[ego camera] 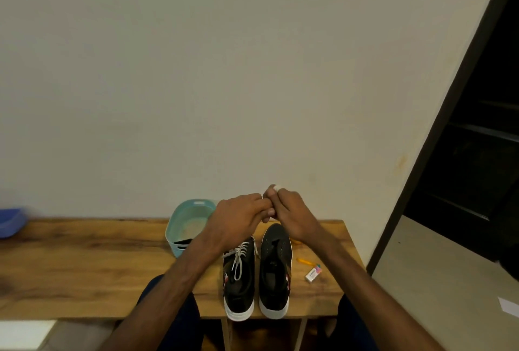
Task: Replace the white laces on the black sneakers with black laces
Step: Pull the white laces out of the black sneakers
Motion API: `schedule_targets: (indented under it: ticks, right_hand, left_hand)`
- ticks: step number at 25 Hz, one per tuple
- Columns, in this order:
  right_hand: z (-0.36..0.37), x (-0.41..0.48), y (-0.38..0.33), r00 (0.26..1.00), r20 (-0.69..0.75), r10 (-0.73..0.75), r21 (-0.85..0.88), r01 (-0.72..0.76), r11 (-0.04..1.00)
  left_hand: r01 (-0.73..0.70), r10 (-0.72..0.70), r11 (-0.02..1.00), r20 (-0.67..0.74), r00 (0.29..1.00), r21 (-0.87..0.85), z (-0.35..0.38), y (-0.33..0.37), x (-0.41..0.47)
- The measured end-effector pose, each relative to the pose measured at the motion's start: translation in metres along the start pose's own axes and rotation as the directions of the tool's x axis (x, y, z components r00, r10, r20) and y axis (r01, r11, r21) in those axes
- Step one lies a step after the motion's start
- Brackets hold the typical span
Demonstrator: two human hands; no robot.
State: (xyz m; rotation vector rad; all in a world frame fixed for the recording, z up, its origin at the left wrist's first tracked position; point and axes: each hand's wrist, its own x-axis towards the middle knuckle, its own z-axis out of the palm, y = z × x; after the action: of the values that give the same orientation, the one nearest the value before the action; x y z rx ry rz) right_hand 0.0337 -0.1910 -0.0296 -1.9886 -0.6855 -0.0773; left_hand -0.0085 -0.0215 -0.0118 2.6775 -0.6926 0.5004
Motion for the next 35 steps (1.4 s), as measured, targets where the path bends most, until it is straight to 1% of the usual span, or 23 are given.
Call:
schedule_targets:
  ticks: [2,4,7,9,10,11,13,14,16,18,19,21,22,23,24,25,26,28,30,32,33,34,35]
  right_hand:
    - [0.006,-0.005,-0.004,0.995,0.01,0.095,0.101,-0.095,0.99]
    - [0.005,-0.01,-0.016,0.98,0.081,0.183,0.176,-0.194,0.965]
    - [-0.007,-0.019,-0.029,0.899,0.326,0.293,0.268,-0.385,0.883]
    - [-0.016,-0.023,-0.035,0.834,0.494,0.247,0.408,-0.473,0.781]
    - [-0.019,-0.023,-0.039,0.827,0.531,0.185,0.518,-0.49,0.701]
    - [-0.022,-0.021,-0.044,0.842,0.526,0.121,0.632,-0.482,0.606]
    - [-0.027,-0.014,-0.049,0.905,0.424,0.029,0.812,-0.394,0.429]
    - [-0.029,-0.01,-0.05,0.933,0.36,0.009,0.868,-0.339,0.364]
    - [-0.032,-0.002,-0.044,0.974,0.223,0.033,0.929,-0.222,0.297]
    - [-0.031,0.005,-0.033,0.992,0.091,0.088,0.935,-0.116,0.336]
    - [-0.029,0.007,-0.026,0.994,0.029,0.11,0.91,-0.071,0.409]
    - [-0.021,0.006,-0.012,0.99,-0.081,0.113,0.739,-0.017,0.674]
    - [-0.015,0.001,-0.006,0.992,-0.094,0.086,0.578,-0.016,0.816]
    - [-0.007,-0.005,0.0,0.997,-0.062,0.055,0.397,-0.026,0.917]
    - [0.0,-0.012,0.004,0.999,-0.003,0.048,0.243,-0.046,0.969]
    - [0.007,-0.021,0.007,0.996,0.049,0.069,0.148,-0.076,0.986]
    - [0.012,-0.028,0.009,0.991,0.091,0.094,0.124,-0.105,0.987]
    - [0.02,-0.039,0.005,0.971,0.21,0.113,0.234,-0.162,0.959]
    - [0.021,-0.041,-0.01,0.93,0.355,0.092,0.475,-0.264,0.84]
    - [0.014,-0.035,-0.027,0.905,0.426,-0.008,0.722,-0.335,0.605]
    - [0.009,-0.031,-0.033,0.915,0.398,-0.062,0.818,-0.324,0.475]
    - [0.003,-0.026,-0.036,0.936,0.338,-0.099,0.89,-0.284,0.358]
    - [-0.003,-0.022,-0.037,0.957,0.266,-0.113,0.935,-0.227,0.274]
  left_hand:
    - [-0.002,0.002,1.0,-0.033,0.999,-0.004,0.002,0.003,-0.004]
    - [-0.018,0.017,1.0,-0.09,0.996,-0.003,0.003,0.005,-0.006]
    - [-0.021,0.025,1.0,-0.261,0.965,0.018,-0.003,0.0,0.001]
    - [-0.02,0.006,0.999,-0.319,0.948,-0.04,-0.004,-0.003,0.009]
    - [-0.019,-0.023,0.991,-0.304,0.953,-0.136,0.001,-0.002,0.011]
    - [-0.006,-0.068,0.961,-0.256,0.964,-0.277,0.008,0.0,0.012]
    - [0.076,-0.169,0.843,-0.129,0.977,-0.533,0.024,0.007,0.011]
    - [0.103,-0.193,0.797,-0.09,0.977,-0.595,0.031,0.011,0.007]
    - [0.08,-0.153,0.787,-0.067,0.986,-0.612,0.04,0.014,-0.005]
    - [0.04,-0.073,0.827,-0.036,0.997,-0.561,0.042,0.016,-0.019]
    - [0.032,-0.046,0.853,-0.014,0.999,-0.521,0.042,0.016,-0.025]
    - [0.006,-0.007,0.91,-0.002,1.0,-0.416,0.04,0.013,-0.034]
    - [-0.014,0.008,0.93,-0.016,1.0,-0.367,0.039,0.011,-0.036]
    - [-0.029,0.017,0.942,-0.039,0.999,-0.336,0.038,0.009,-0.037]
    - [-0.032,0.01,0.948,-0.069,0.998,-0.316,0.035,0.007,-0.037]
    - [-0.021,-0.012,0.955,-0.109,0.994,-0.296,0.031,0.004,-0.035]
    - [0.001,-0.046,0.962,-0.159,0.986,-0.274,0.026,0.0,-0.03]
    - [0.075,-0.141,0.958,-0.227,0.964,-0.277,0.019,-0.01,-0.02]
    - [0.114,-0.214,0.905,-0.205,0.955,-0.411,0.019,-0.014,-0.014]
    - [0.084,-0.214,0.772,-0.133,0.968,-0.63,0.028,-0.008,-0.011]
    - [0.074,-0.205,0.697,-0.1,0.974,-0.713,0.035,-0.002,-0.011]
    - [0.086,-0.215,0.657,-0.077,0.974,-0.749,0.039,0.004,-0.01]
    - [0.115,-0.238,0.655,-0.059,0.97,-0.747,0.042,0.008,-0.011]
